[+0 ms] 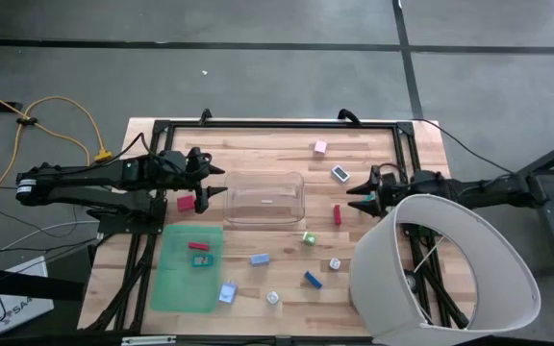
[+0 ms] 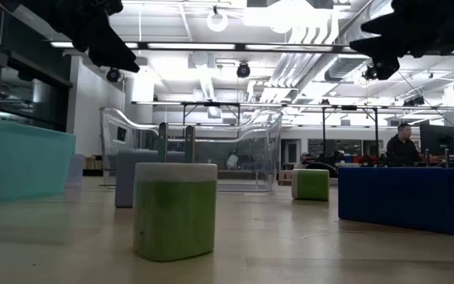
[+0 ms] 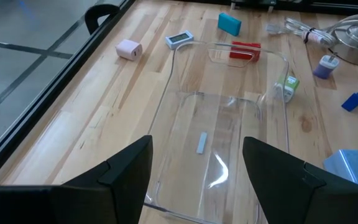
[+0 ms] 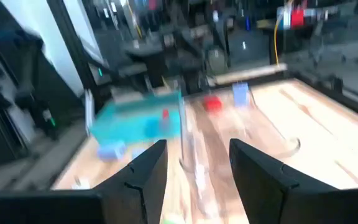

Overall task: Pick & Place Office items
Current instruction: Put the light blue digital clock into the green bin

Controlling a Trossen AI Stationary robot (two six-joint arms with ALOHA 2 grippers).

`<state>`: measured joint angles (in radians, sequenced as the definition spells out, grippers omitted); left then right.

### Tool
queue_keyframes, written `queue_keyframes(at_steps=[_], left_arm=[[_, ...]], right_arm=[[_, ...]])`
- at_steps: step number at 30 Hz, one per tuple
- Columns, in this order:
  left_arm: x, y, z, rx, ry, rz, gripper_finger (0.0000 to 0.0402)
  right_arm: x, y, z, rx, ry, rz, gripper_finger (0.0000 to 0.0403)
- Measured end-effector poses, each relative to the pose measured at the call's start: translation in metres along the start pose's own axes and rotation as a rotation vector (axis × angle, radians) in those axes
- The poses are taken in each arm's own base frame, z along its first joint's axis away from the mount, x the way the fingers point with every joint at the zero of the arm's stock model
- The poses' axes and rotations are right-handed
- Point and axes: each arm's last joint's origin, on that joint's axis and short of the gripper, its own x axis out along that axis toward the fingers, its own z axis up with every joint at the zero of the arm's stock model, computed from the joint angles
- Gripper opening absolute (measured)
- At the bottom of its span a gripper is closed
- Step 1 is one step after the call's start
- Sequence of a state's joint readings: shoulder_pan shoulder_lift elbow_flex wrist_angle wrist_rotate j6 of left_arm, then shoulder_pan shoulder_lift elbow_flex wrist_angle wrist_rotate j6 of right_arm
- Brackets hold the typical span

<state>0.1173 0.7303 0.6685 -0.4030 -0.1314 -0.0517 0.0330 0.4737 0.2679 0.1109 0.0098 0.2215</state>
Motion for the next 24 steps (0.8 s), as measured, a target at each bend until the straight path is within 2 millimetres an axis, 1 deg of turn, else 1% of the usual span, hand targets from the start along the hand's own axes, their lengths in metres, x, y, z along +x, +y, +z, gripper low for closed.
queue_keyframes(at_steps=[3, 7, 11, 19, 24], left_arm=[[0.0, 0.0, 0.0, 0.0, 0.0, 0.0, 0.0244], [0.0, 0.0, 0.0, 0.0, 0.0, 0.0, 0.0244], [0.0, 0.0, 0.0, 0.0, 0.0, 0.0, 0.0244], [0.0, 0.0, 0.0, 0.0, 0.0, 0.0, 0.0244], [0.0, 0.0, 0.0, 0.0, 0.0, 0.0, 0.0244]], right_arm=[[0.007, 0.001, 0.004, -0.017, 0.085, -0.017, 0.0161], [0.016, 0.001, 0.004, -0.031, 0.225, -0.039, 0.0161], [0.026, 0.0, -0.002, -0.058, 0.344, -0.059, 0.0161], [0.045, -0.001, -0.003, -0.127, 0.455, -0.069, 0.0161], [0.048, -0.012, 0.005, -0.193, 0.549, -0.179, 0.0161]])
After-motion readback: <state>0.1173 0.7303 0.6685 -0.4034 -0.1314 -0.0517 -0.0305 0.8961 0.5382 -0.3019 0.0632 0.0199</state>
